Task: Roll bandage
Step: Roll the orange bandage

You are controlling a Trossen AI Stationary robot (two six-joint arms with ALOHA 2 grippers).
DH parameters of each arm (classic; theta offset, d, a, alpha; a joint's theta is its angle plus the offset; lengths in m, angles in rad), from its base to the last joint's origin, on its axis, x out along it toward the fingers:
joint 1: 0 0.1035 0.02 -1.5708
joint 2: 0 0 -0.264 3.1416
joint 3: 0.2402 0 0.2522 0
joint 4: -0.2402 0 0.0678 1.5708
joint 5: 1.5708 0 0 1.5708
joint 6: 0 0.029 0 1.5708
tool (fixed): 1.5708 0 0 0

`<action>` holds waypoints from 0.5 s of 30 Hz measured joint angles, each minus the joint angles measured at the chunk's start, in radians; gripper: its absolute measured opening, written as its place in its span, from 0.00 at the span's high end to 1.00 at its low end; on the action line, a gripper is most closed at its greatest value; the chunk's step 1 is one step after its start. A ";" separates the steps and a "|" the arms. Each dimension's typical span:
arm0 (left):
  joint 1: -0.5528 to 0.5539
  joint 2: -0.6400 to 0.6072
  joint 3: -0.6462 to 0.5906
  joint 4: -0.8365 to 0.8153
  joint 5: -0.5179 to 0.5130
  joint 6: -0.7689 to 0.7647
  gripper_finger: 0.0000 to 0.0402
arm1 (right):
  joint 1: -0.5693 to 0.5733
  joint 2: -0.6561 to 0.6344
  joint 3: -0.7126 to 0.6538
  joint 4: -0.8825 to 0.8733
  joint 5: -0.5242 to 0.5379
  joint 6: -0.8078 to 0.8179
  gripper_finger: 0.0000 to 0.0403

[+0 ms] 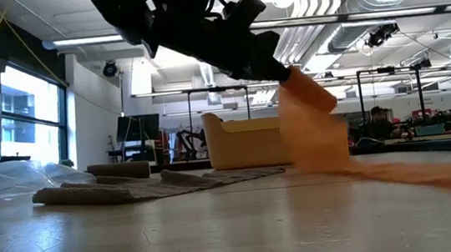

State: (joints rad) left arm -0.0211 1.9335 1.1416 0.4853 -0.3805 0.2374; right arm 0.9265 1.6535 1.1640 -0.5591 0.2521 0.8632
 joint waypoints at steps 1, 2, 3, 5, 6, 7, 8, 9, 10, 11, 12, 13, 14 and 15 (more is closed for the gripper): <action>-0.003 0.000 0.000 0.006 -0.002 0.000 0.99 | 0.020 0.002 0.073 -0.088 0.042 0.018 1.00; -0.004 0.000 0.000 0.013 -0.004 0.001 0.99 | 0.039 0.008 0.138 -0.162 0.078 0.026 1.00; -0.006 0.000 0.000 0.022 -0.004 0.001 0.99 | 0.058 0.015 0.208 -0.214 0.124 0.032 1.00; -0.008 0.000 0.000 0.049 -0.004 0.006 0.99 | 0.095 0.015 0.354 -0.296 0.240 0.017 1.00; -0.011 0.000 0.000 0.057 -0.004 0.011 0.99 | 0.114 0.012 0.418 -0.323 0.302 -0.004 1.00; -0.015 -0.001 0.001 0.059 -0.003 0.011 0.99 | 0.130 0.013 0.477 -0.358 0.360 -0.027 1.00; -0.019 -0.001 0.001 0.055 -0.001 0.011 0.99 | 0.145 0.018 0.532 -0.394 0.420 -0.058 1.00; -0.022 -0.001 0.000 0.049 0.007 0.011 0.99 | 0.158 0.023 0.584 -0.426 0.466 -0.095 1.00; -0.027 -0.001 0.000 0.042 0.012 0.011 0.99 | 0.168 0.027 0.634 -0.454 0.508 -0.139 1.00; -0.033 -0.001 0.000 0.031 0.024 0.013 0.99 | 0.173 0.028 0.682 -0.479 0.547 -0.184 1.00; -0.041 -0.001 0.000 0.013 0.031 0.016 0.99 | 0.176 0.026 0.728 -0.501 0.587 -0.219 1.00; -0.048 -0.001 0.001 -0.014 0.035 0.016 0.99 | 0.178 0.023 0.776 -0.528 0.629 -0.250 1.00; -0.053 -0.001 0.001 -0.052 0.039 0.013 0.99 | 0.177 0.021 0.822 -0.564 0.672 -0.276 1.00; -0.058 -0.001 0.000 -0.089 0.039 0.006 0.99 | 0.172 0.021 0.869 -0.606 0.709 -0.303 1.00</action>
State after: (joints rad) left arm -0.0795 1.9327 1.1418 0.3961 -0.3412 0.2438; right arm 1.0981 1.6741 2.0335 -1.1648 0.9612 0.5598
